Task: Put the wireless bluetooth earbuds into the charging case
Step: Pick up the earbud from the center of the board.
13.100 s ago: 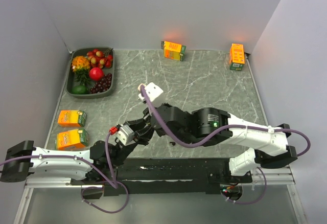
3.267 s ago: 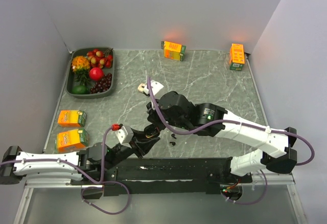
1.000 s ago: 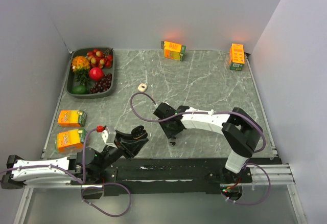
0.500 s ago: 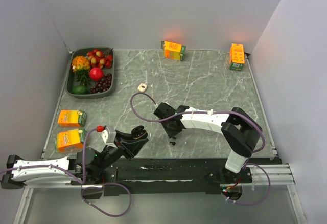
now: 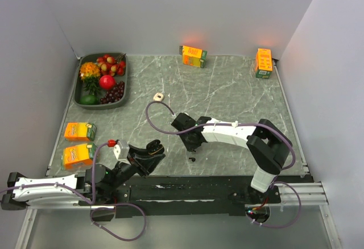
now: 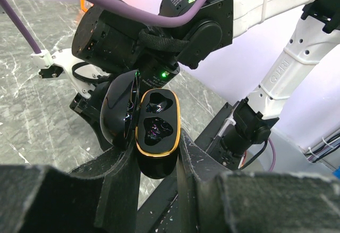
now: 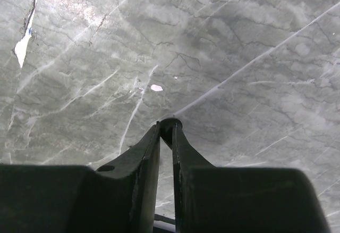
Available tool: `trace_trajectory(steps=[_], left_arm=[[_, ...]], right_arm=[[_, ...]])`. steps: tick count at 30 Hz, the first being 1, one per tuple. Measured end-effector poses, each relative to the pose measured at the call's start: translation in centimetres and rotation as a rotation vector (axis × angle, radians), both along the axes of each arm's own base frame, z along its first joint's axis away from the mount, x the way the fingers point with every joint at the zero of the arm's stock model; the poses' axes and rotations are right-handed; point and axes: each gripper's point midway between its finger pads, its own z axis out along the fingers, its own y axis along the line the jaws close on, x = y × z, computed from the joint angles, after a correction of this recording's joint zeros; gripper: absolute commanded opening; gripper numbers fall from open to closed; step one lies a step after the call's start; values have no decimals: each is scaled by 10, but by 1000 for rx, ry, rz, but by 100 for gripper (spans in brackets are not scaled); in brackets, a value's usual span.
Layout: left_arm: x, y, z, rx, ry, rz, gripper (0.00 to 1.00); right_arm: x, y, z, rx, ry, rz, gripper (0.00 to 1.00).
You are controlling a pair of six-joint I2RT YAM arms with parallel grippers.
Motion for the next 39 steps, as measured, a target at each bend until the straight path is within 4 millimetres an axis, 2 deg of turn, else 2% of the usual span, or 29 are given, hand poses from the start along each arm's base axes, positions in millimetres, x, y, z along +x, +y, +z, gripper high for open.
trace_trajectory(steps=[3, 9, 17, 28, 39], left_arm=[[0, -1, -1, 5, 0, 0, 1], [0, -2, -5, 18, 2, 0, 1], [0, -4, -12, 33, 6, -1, 1], [0, -3, -9, 19, 5, 0, 1], [0, -3, -8, 16, 5, 0, 1]], right_arm=[[0, 0, 0, 2, 2, -3, 33], [-1, -2, 0, -3, 8, -9, 43], [-3, -4, 0, -11, 18, -7, 45], [-7, -2, 0, -2, 42, 0, 44], [-10, -1, -11, -18, 71, 3, 41]])
